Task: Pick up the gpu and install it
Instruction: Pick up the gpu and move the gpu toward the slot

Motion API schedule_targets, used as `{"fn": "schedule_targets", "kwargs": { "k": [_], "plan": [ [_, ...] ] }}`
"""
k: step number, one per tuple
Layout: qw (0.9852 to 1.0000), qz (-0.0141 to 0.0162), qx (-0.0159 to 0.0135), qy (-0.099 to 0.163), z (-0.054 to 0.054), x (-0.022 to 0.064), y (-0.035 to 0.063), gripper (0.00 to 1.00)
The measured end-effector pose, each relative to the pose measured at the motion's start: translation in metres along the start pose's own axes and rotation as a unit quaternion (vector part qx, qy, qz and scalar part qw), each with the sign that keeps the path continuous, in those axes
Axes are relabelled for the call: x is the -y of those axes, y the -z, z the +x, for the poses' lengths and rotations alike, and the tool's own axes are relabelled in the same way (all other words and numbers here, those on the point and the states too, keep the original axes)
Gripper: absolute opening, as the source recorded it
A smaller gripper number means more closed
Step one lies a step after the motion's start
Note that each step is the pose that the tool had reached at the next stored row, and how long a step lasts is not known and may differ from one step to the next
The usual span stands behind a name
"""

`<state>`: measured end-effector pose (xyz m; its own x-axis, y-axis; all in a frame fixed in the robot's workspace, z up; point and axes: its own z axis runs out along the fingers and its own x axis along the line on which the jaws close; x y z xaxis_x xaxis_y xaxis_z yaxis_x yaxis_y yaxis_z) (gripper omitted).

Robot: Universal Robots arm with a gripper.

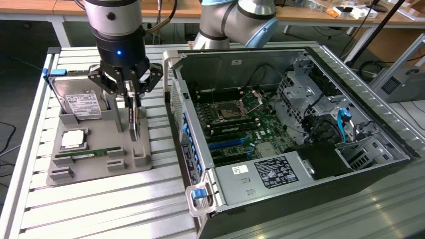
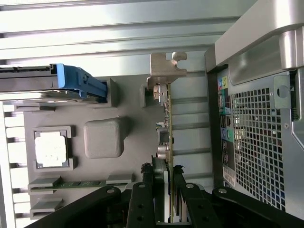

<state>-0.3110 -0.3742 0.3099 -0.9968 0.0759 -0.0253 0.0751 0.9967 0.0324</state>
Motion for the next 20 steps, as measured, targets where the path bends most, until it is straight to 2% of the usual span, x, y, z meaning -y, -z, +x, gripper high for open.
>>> {"fn": "schedule_targets", "kwargs": {
  "k": [20],
  "plan": [
    [1.0,0.0,0.0,0.0,-0.0001,-0.0001,0.0043,0.27]
  ]
}}
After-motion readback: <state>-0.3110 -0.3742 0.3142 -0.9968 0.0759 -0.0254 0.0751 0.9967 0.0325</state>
